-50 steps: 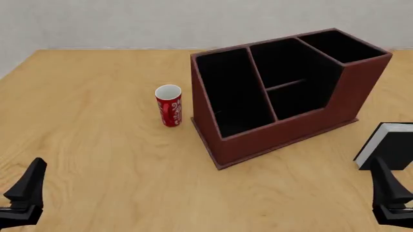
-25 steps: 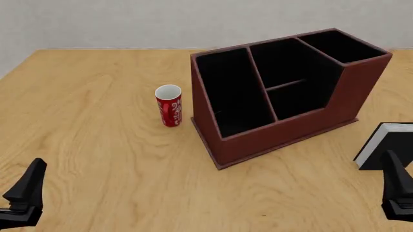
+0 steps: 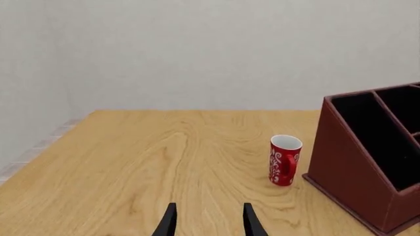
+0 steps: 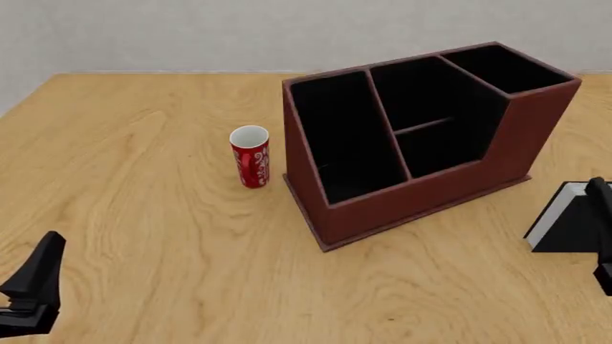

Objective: Pick up the book and place it in the left compartment of the caddy.

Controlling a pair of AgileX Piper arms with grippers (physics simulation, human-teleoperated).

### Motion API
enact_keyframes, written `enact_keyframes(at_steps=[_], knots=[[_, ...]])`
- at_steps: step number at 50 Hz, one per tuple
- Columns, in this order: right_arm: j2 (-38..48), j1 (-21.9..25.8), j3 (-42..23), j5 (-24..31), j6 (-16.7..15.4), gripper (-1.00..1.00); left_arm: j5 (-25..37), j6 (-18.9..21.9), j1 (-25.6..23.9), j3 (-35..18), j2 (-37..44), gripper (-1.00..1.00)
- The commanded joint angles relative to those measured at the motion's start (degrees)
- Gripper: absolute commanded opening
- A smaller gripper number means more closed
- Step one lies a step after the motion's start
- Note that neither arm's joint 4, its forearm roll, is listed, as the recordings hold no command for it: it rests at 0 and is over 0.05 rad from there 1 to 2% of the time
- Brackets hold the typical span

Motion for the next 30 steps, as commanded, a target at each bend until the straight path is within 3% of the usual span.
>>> enact_keyframes(at_steps=[1, 4, 8, 10, 15, 21, 23, 30], knots=[[6.1, 2.5, -8.4, 4.8, -9.9, 1.0, -0.1, -0.2, 0.0, -0.3, 0.0, 1.0], [7.5, 2.8, -9.7, 6.1, -11.7, 1.0, -0.2, -0.1, -0.1, -0.4, 0.0, 1.0], [9.8, 2.9, -11.1, 7.6, -16.7, 1.0, -0.1, -0.1, 0.1, -1.3, 0.0, 1.0], [11.4, 3.1, -12.9, 9.7, -16.5, 1.0, 0.2, 0.1, 0.0, -1.9, 0.0, 1.0], [14.3, 2.3, -16.5, 12.6, -19.5, 1.0, 0.4, 0.4, -0.5, -2.4, 0.0, 1.0], [17.4, 3.2, -19.8, 16.7, -23.8, 1.0, 0.5, 0.5, -1.3, -2.2, 0.0, 1.0], [19.9, 1.3, -21.3, 17.1, -25.8, 1.0, 0.6, 0.7, -1.5, -2.4, 0.0, 1.0], [24.5, 1.0, -28.1, 24.9, -29.4, 1.0, 0.6, 0.8, -1.4, -2.8, 0.0, 1.0]])
